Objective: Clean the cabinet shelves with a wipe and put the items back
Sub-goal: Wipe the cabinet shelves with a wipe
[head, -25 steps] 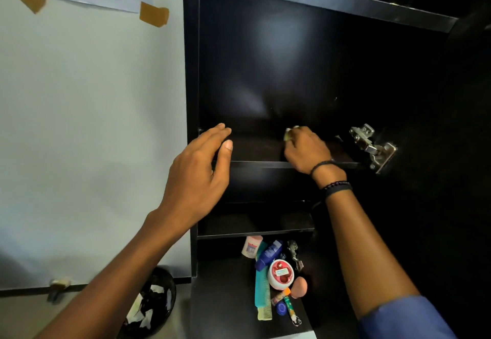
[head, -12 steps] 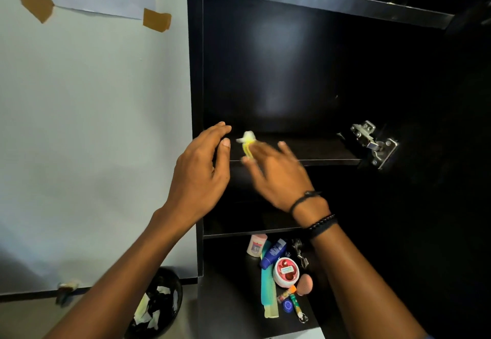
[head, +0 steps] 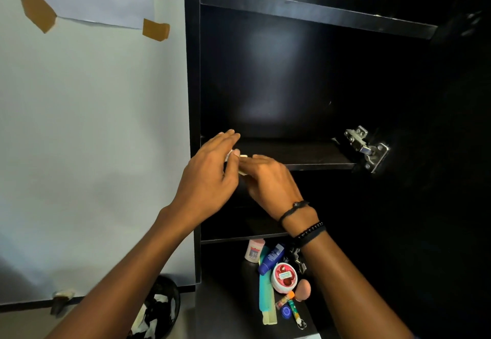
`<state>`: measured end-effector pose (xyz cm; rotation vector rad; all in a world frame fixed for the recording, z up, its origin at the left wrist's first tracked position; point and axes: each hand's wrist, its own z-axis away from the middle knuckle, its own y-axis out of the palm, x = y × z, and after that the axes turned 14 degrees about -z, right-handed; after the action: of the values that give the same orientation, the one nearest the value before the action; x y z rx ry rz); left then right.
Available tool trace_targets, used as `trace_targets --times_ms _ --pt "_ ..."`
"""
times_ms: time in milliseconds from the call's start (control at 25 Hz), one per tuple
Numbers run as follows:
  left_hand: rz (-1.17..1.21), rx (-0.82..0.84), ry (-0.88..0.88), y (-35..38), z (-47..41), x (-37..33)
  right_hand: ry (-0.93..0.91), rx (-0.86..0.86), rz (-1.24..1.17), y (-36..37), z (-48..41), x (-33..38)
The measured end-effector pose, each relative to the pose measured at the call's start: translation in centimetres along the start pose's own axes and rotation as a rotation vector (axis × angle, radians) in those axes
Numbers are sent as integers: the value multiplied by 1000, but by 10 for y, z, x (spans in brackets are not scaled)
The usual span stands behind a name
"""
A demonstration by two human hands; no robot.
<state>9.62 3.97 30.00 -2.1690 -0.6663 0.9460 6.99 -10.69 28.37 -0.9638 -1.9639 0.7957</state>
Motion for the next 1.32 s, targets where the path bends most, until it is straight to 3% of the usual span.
trace_targets --times_ms 160,280,400,560,640,760,920,1120,1200,1320 --pt "82 -133 122 -21 -15 -11 191 -296 -651 -40 -14 10" --pt "89 -273 289 -48 -38 -31 93 -565 -825 -103 -34 30" --pt "16 -429 467 -79 -66 -56 -73 -715 -755 -163 -52 50" --pt "-218 -615 601 -112 -104 -71 -127 -868 -296 -219 -73 43" --pt "-333 -645 550 -122 -121 -67 44 -810 18 -237 -79 28" --pt "-563 -574 422 -132 -136 -50 332 -489 340 -236 -84 27" --pt "-876 -494 401 -129 -139 -27 186 -260 421 -204 -101 75" --pt "-555 -664 340 -115 -142 -27 -79 -85 209 -164 -135 122" --pt "-487 -691 316 -111 -141 -27 -143 -81 260 -169 -130 121" --pt "-431 -669 302 -108 -138 -27 108 -67 471 -216 -119 73"
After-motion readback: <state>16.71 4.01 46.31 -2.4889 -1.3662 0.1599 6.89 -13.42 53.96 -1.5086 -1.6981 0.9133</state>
